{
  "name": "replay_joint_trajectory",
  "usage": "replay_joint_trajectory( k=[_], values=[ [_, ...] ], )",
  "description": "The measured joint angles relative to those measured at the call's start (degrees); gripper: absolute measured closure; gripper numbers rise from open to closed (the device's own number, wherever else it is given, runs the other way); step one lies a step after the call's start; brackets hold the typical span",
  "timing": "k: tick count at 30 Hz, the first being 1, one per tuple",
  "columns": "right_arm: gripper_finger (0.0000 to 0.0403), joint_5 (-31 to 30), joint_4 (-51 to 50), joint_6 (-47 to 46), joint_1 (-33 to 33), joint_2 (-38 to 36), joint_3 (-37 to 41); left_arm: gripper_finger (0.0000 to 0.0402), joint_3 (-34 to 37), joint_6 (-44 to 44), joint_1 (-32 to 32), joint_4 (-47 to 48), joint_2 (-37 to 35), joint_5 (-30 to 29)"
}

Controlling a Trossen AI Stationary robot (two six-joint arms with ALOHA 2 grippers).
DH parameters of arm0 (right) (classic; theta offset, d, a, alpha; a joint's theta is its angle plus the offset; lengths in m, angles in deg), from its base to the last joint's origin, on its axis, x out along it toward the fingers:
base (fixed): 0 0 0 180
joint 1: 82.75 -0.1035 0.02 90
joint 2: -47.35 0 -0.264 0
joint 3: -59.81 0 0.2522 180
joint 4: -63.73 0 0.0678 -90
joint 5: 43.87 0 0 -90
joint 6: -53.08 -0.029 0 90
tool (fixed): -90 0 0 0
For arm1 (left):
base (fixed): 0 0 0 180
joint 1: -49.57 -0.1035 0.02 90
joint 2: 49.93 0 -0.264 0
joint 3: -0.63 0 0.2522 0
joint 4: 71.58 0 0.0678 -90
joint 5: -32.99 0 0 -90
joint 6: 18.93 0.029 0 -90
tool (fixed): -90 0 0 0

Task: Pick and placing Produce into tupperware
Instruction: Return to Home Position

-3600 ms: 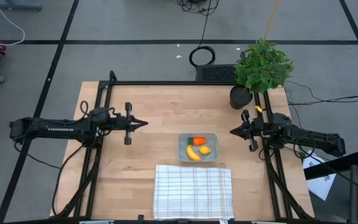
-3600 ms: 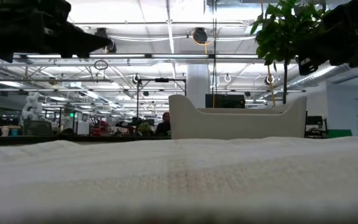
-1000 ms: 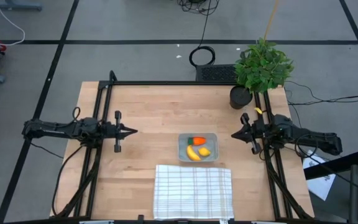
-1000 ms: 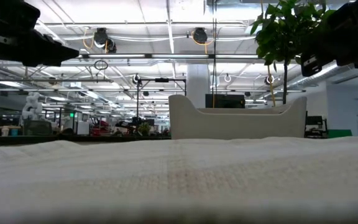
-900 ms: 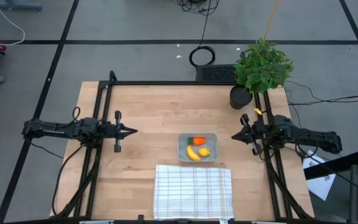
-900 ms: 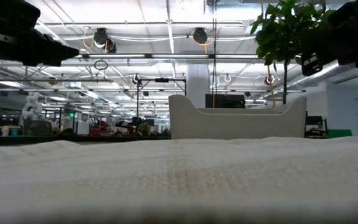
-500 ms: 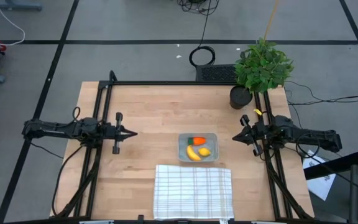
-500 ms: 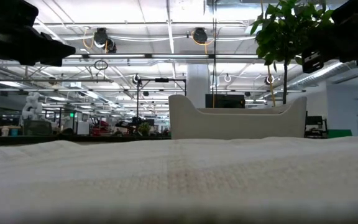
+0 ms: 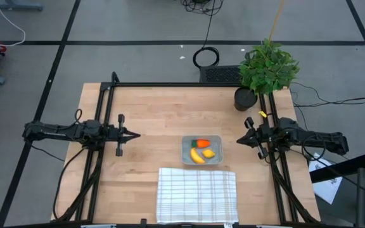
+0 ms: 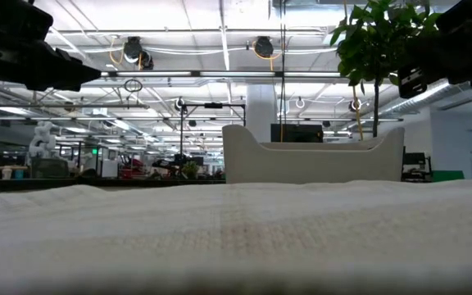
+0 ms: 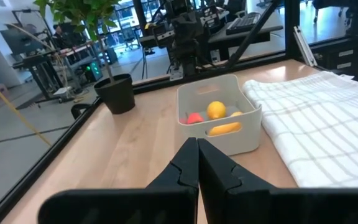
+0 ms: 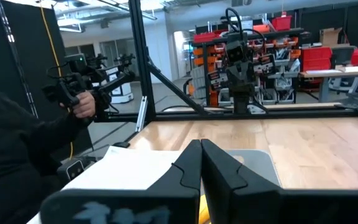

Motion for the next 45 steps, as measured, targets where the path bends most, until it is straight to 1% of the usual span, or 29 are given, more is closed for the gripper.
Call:
replay_joint_trajectory(
  k=[3, 10, 18, 24, 27, 29, 37, 40, 41, 45],
  values=[
    [0.0403, 0.0, -0.4, 0.0, 0.0, 0.0, 0.0, 0.0401, 0.0, 0.0, 0.0, 0.2, 0.0, -0.1],
    [0.0403, 0.1, -0.8, -0.2, -0.2, 0.1, 0.0, 0.0401, 0.0, 0.1, 0.0, -0.2, 0.0, -2.5],
    [0.0403, -0.1, -0.8, 0.0, -3.8, 0.1, 0.0, 0.0401, 0.0, -0.2, 0.0, 0.8, 0.0, -5.4],
    [0.0403, -1.7, -0.8, 1.8, -4.3, 0.1, 0.0, 0.0401, 0.0, -0.2, 0.0, 1.0, 0.0, -5.4],
    [0.0403, -4.3, -1.1, 2.3, -4.3, 0.1, 0.0, 0.0401, 0.0, -0.3, 0.0, 1.0, 0.0, -5.4],
    [0.0403, -4.6, -1.2, 3.2, -4.3, 0.1, 0.0, 0.0401, 0.0, -0.3, 0.0, 1.0, 0.0, -5.4],
    [0.0403, -4.1, -0.8, 3.0, -4.3, 0.1, 0.0, 0.0401, 0.0, -1.4, 0.0, 2.6, 0.1, -5.4],
    [0.0403, -2.1, -0.8, 2.9, -4.3, 0.1, 0.0, 0.0400, 0.0, -1.8, 0.0, 3.1, 0.1, -5.6],
    [0.0403, -1.2, -0.8, 2.1, -4.3, 0.1, 0.0, 0.0400, 0.0, -2.5, 0.0, 2.7, 0.1, -6.1],
    [0.0403, -1.1, -0.3, -2.5, -4.3, 0.1, 0.0, 0.0400, 0.0, -4.5, 0.0, 2.4, 0.1, -8.4]
  ],
)
